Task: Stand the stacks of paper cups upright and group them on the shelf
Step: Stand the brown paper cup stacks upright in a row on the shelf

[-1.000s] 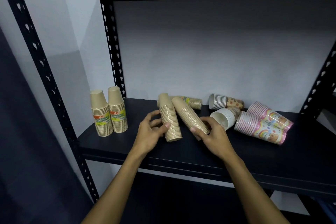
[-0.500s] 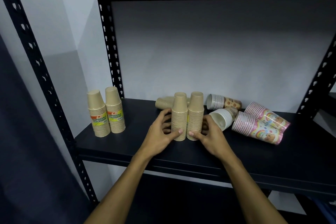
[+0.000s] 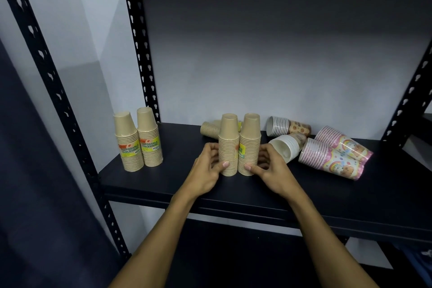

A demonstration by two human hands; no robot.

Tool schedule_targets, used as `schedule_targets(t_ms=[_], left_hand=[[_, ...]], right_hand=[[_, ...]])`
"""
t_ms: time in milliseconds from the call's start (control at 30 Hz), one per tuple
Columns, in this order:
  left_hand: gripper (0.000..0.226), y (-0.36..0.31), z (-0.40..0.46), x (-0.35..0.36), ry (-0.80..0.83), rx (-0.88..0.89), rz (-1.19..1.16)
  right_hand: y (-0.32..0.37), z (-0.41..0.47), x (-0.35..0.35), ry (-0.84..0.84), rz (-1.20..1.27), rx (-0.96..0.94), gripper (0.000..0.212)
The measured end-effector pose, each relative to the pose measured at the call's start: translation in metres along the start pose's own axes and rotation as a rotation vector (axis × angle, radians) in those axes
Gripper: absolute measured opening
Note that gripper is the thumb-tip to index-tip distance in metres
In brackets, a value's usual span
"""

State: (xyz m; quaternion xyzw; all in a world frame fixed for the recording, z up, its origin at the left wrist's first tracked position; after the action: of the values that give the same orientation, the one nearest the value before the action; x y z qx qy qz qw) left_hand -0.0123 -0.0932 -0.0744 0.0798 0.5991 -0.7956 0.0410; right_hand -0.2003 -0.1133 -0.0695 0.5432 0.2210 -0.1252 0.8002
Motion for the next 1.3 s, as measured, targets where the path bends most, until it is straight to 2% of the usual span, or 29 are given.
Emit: schedule_targets(t_ms=[100,267,433,600,833,933,1033,1300], left_hand=[[0.047,-0.003,-0.002,0.004,0.046,-0.009,-0.049],[0.076,-0.002,-0.002,0.004,0.030,0.011,0.050],[0.065,-0.011,-0.002,-0.001,-0.078,0.110,0.234],[0.066,-0.010,-0.003,-0.003,-0.063,0.097,0.135],[0.080,-0.003,0.000,-0.006,-0.031,0.032,-0.016],[0.062,-0.001,0.001,-0.006,-0.063,0.026,0.008],[0.048,0.005,0.003,-0.004,-0.025,0.002,-0.006],[0.043,0.003,0.001,-0.002,0.029,-0.014,-0.014]], right_hand=[[0.001,0.000,0.001,0.027,0.030,0.003,0.045],[0.007,-0.003,0.002,0.023,-0.006,-0.016,0.051],[0.010,-0.003,0.002,0.015,-0.040,-0.041,0.048],[0.010,-0.003,0.001,0.031,-0.016,-0.046,0.050],[0.014,-0.005,0.001,0.016,0.015,-0.033,0.062],[0.011,-0.003,0.001,0.007,0.014,-0.033,0.055],[0.008,-0.002,0.002,0.034,0.039,-0.026,0.048],[0.005,-0.002,0.008,0.133,0.064,-0.003,0.049]])
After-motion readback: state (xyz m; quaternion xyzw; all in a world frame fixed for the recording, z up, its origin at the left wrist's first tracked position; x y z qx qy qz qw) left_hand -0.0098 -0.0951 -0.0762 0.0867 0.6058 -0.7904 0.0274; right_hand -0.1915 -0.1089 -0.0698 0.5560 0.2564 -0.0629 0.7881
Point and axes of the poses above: each hand's wrist, its own z-axis towards the middle knuckle, its own x-axis out of the palm, y = z × x, the point moved 10 cm from there along z, towards the middle knuckle, and after that the axes turned 7 degrees about -z, right-handed, at the moved point
